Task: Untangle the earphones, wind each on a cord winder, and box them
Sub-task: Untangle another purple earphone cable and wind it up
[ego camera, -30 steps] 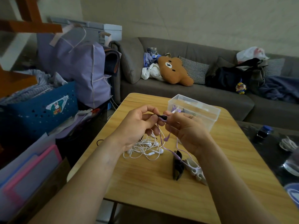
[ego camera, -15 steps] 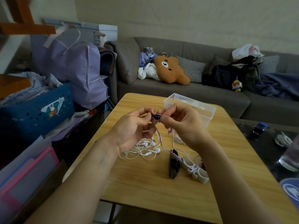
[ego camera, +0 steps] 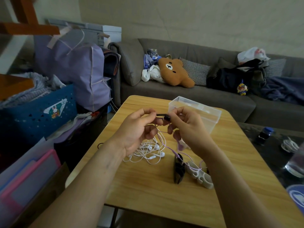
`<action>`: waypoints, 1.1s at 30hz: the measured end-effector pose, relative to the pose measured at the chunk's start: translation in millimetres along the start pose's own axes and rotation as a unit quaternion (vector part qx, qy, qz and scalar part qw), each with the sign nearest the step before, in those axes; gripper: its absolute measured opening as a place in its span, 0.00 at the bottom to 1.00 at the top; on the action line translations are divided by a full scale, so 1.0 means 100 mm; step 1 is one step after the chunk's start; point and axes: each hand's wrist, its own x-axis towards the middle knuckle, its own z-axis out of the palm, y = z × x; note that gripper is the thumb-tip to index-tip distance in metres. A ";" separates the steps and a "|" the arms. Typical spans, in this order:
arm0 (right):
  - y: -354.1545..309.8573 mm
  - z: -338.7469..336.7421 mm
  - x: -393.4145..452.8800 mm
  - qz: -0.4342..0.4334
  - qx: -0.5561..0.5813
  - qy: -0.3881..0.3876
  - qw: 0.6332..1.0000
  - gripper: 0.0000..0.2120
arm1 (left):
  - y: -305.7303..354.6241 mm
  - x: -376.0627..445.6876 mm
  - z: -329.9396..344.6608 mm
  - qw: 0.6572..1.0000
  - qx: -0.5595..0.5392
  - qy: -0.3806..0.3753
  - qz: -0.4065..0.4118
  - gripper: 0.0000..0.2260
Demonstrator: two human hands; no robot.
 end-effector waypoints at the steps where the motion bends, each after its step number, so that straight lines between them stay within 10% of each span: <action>1: 0.00 0.01 0.00 0.000 0.009 0.000 1.000 0.05 | 0.01 -0.01 0.00 1.000 -0.003 -0.009 -0.002 0.05; 16: 0.00 -0.13 0.00 -0.069 -0.050 -0.068 0.994 0.15 | -0.01 0.02 -0.16 0.919 0.370 -0.007 0.134 0.09; 33: -0.05 -0.12 -0.03 -0.026 -0.193 -0.100 0.976 0.04 | -0.04 -0.01 -0.16 0.853 0.491 0.018 0.177 0.03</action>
